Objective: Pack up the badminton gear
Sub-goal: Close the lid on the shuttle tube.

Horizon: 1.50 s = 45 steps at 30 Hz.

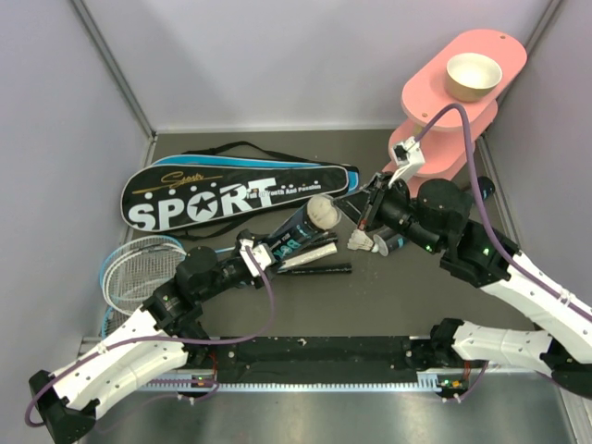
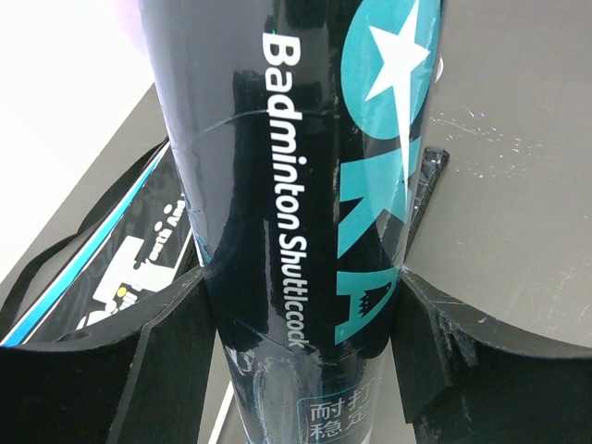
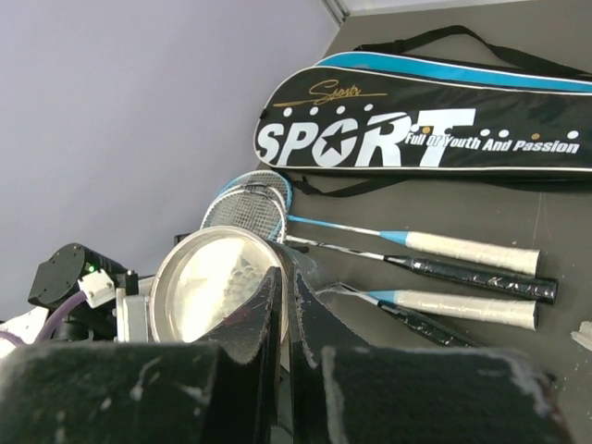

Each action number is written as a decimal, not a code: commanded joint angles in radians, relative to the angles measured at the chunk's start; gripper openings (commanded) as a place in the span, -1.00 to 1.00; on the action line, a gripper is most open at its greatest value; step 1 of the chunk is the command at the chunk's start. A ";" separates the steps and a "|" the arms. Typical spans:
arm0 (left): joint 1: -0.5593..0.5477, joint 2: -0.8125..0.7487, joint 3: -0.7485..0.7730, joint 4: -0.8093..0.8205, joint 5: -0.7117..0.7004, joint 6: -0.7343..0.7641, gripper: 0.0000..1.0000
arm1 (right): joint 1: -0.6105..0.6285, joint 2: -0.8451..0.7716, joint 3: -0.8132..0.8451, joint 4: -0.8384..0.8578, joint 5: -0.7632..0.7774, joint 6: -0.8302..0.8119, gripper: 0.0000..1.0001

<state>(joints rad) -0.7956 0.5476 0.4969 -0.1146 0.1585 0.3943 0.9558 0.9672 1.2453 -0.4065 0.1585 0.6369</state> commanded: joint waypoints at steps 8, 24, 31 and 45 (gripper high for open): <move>-0.001 -0.015 0.031 0.105 0.010 0.003 -1.00 | 0.029 0.037 0.060 -0.040 -0.033 -0.039 -0.91; -0.002 -0.017 0.029 0.105 0.009 0.003 -1.00 | 0.078 0.070 0.125 -0.166 0.099 -0.137 -0.35; -0.001 -0.018 0.029 0.107 0.003 0.002 -1.00 | 0.120 0.065 0.126 -0.175 0.150 -0.140 -0.23; -0.002 -0.012 0.028 0.107 0.007 0.000 -1.00 | 0.120 0.013 0.091 -0.195 0.153 -0.108 -0.09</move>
<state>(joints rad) -0.7948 0.5472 0.4969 -0.1268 0.1497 0.3950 1.0584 0.9977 1.3426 -0.5938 0.3027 0.5175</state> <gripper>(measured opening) 0.709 0.452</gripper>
